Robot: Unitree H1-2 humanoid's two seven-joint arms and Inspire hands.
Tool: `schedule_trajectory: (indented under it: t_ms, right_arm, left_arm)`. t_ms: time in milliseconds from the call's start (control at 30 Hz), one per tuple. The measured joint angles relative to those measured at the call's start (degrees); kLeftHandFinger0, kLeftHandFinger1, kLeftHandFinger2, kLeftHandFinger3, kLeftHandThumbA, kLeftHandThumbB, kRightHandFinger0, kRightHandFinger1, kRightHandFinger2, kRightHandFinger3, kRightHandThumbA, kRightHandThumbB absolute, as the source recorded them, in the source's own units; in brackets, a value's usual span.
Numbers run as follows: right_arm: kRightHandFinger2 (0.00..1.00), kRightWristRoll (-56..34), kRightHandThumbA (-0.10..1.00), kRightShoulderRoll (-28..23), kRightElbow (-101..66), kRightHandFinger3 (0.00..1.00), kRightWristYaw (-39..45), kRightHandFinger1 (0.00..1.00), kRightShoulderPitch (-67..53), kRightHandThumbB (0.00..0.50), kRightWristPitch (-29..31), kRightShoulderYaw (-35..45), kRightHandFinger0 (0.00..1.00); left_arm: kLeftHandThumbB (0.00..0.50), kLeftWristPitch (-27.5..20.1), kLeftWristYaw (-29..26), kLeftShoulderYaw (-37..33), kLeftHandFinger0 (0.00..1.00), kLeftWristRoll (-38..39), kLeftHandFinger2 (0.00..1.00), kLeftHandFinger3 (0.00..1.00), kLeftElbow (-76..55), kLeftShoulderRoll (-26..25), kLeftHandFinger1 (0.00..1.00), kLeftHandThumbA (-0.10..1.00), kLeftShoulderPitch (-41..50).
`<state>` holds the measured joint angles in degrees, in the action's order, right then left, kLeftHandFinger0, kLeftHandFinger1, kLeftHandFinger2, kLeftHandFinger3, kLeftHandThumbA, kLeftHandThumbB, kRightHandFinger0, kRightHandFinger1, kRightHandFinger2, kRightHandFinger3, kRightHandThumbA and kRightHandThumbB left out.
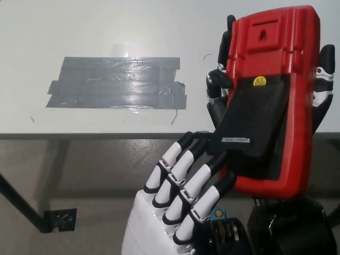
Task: The robot first picks the multimeter with right hand and then unfolds the black stand on the back of it using left hand
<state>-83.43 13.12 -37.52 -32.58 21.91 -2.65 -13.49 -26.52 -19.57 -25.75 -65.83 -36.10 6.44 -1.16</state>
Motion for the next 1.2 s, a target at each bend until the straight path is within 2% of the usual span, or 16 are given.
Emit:
schedule_trajectory:
  t_ms: [133,333,400,500,633,667,700,733,767,800,833,900,933,1000,1033,1200]
  right_arm:
    - [0.84,0.7,-0.1,0.2,0.1,1.0,-0.1,0.38,0.7,0.035,0.0,0.0,0.28]
    - [0.83,2.0,-0.1,0.5,0.2,1.0,0.1,0.37,1.4,0.042,0.0,-0.1,0.29]
    - [0.81,2.3,-0.1,0.6,0.2,1.0,0.3,0.41,1.6,0.048,0.0,-0.1,0.3]
    - [0.8,3.2,-0.1,0.7,0.5,0.95,1.0,0.43,1.8,0.071,0.0,-0.2,0.4]
    - [0.78,3.8,-0.1,0.8,1.0,0.89,2.8,0.36,2.2,0.081,-0.1,-0.2,0.38]
    - [0.76,4.1,-0.1,0.9,1.3,0.89,3.4,0.34,2.4,0.09,-0.1,-0.2,0.38]
    - [0.78,4.2,-0.1,1.0,1.4,0.9,3.6,0.34,2.5,0.084,-0.1,-0.2,0.37]
    - [0.79,4.4,-0.1,1.0,1.6,0.91,4.3,0.34,2.7,0.089,-0.1,-0.2,0.39]
    - [0.8,4.4,-0.1,1.0,1.9,0.91,4.9,0.35,2.8,0.089,0.0,-0.1,0.39]
    - [0.81,4.4,-0.1,1.0,2.0,0.92,5.5,0.36,2.8,0.088,0.0,0.0,0.39]
    - [0.83,4.4,-0.1,1.0,2.0,0.93,5.8,0.37,2.8,0.085,0.0,0.1,0.39]
    - [0.83,4.7,-0.1,1.0,2.2,0.94,6.7,0.36,2.8,0.081,-0.1,0.1,0.37]
    - [0.82,5.0,-0.1,1.0,2.4,0.93,6.9,0.35,2.8,0.079,-0.1,0.0,0.36]
    - [0.81,5.6,-0.1,1.1,2.4,0.92,7.0,0.33,2.8,0.083,-0.3,-0.1,0.33]
    - [0.8,5.8,-0.1,1.1,2.4,0.91,7.0,0.32,2.8,0.08,-0.4,-0.1,0.33]
    - [0.78,7.2,-0.1,1.2,2.4,0.88,7.0,0.29,2.9,0.076,-0.8,-0.2,0.29]
  left_arm:
    - [0.387,0.0,-0.3,-0.2,1.0,0.2,1.0,1.0,0.2,0.0,1.0,1.0,-0.1]
    - [0.401,0.0,-0.5,-0.2,1.0,0.6,1.0,1.0,0.3,0.0,1.0,1.0,-0.3]
    - [0.398,0.0,-0.5,-0.3,1.0,0.9,1.0,1.0,0.3,0.0,1.0,1.0,-0.4]
    - [0.385,0.0,-0.5,-0.4,1.0,1.3,1.0,1.0,0.3,0.0,1.0,1.0,-0.5]
    - [0.393,0.0,-0.5,-0.6,1.0,2.1,1.0,1.0,0.3,0.0,0.96,1.0,-1.2]
    - [0.422,0.1,-0.1,-0.6,1.0,2.7,0.86,1.0,0.2,0.0,0.83,0.98,-1.4]
    - [0.433,0.1,0.0,-0.6,1.0,2.9,0.67,1.0,0.1,0.0,0.57,0.93,-1.5]
    - [0.417,0.1,0.1,-0.6,1.0,3.9,0.42,1.0,0.0,0.0,0.33,1.0,-1.7]
    - [0.399,0.1,-0.3,-1.1,1.0,5.3,0.34,1.0,0.0,-0.2,0.19,0.93,-2.1]
    - [0.364,0.2,-0.7,-1.5,0.81,6.8,0.16,1.0,0.0,-0.5,0.03,0.91,-2.5]
    - [0.305,0.3,-0.8,-1.7,0.69,7.8,0.02,1.0,0.0,-0.9,0.0,0.9,-2.8]
    - [0.277,0.4,-0.8,-2.5,0.57,10.8,0.0,1.0,0.0,-2.1,0.0,0.86,-3.8]
    - [0.248,0.3,-0.5,-2.7,0.45,11.7,0.0,1.0,0.0,-2.4,0.0,0.81,-4.4]
    - [0.209,0.3,0.3,-2.9,0.09,13.9,0.0,1.0,-0.2,-2.4,0.0,0.79,-5.5]
    - [0.198,0.2,0.6,-2.9,0.01,14.8,0.0,1.0,-0.4,-2.4,0.0,0.8,-6.1]
    - [0.195,0.2,2.1,-2.8,0.0,17.8,0.0,1.0,-0.8,-2.4,0.0,0.81,-7.3]
